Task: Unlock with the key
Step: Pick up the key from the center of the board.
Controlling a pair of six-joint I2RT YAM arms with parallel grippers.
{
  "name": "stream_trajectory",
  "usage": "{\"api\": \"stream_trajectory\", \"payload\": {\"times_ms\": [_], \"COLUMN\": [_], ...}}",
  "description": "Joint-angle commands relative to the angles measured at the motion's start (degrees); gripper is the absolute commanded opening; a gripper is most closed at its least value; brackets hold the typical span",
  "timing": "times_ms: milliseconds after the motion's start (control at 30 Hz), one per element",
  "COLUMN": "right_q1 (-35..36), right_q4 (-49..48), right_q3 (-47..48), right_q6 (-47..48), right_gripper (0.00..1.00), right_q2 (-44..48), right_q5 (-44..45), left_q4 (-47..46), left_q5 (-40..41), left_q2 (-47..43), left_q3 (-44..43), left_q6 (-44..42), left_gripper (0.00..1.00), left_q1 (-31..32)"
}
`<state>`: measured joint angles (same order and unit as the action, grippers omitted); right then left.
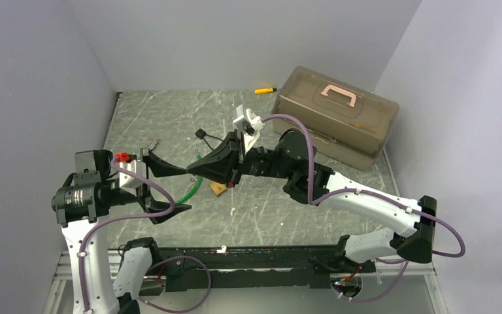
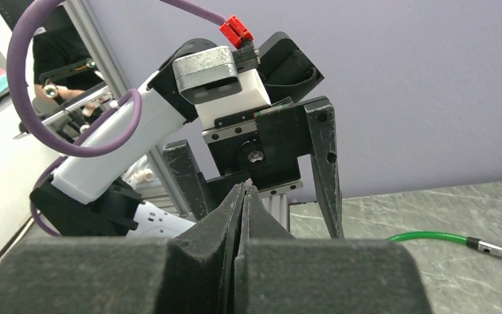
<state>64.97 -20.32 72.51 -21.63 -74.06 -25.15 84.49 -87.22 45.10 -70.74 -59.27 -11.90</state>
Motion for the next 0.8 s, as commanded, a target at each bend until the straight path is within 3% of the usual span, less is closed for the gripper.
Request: {"api": "stream_trajectory", "payload": {"times_ms": [0,167,267,433,533,667,767], "right_q1": [0.3,0.2,0.2,0.3,0.2,0.2,0.2], "right_q4": [-4.8,-6.9,-7.8,-10.5,-11.6,-12.0,-12.2], "right_q3": [3.9,5.1,6.1,7.3,8.4,8.8,7.8], "right_q6": [-1.8,-3.2,-4.2,-6.3,-6.9,-6.5,-6.2], "right_gripper": [0.0,0.0,0.0,0.0,0.0,0.0,0.0], "right_q2": [-1.1,-2.7,-3.8,-5.7,-6.6,-7.2,-6.8], "right_q5": [-4.0,-6.4,-8.1,-10.7,-12.4,-12.8,-12.0], "left_q4": [-6.2,3.8,4.5,0.0,0.4,-0.9,-3.2], "left_q5": [-13.9,-13.9,-13.9,-13.9,-13.9,-13.9,-13.9], "left_q2": [-1.2,1.7,3.7,2.7,2.5,2.1,1.0], "left_q3": [-3.2,-8.1,-10.2,-10.7,-11.5,-11.6,-10.9], "left_q6": [7.8,-0.6,0.6,5.7,5.6,7.7,9.7], "left_gripper": [0.97,0.96,0.92,0.7,0.64,0.42,0.36], "left_q1": [4.8,10.8,11.5,13.7,13.9,14.1,14.1]}}
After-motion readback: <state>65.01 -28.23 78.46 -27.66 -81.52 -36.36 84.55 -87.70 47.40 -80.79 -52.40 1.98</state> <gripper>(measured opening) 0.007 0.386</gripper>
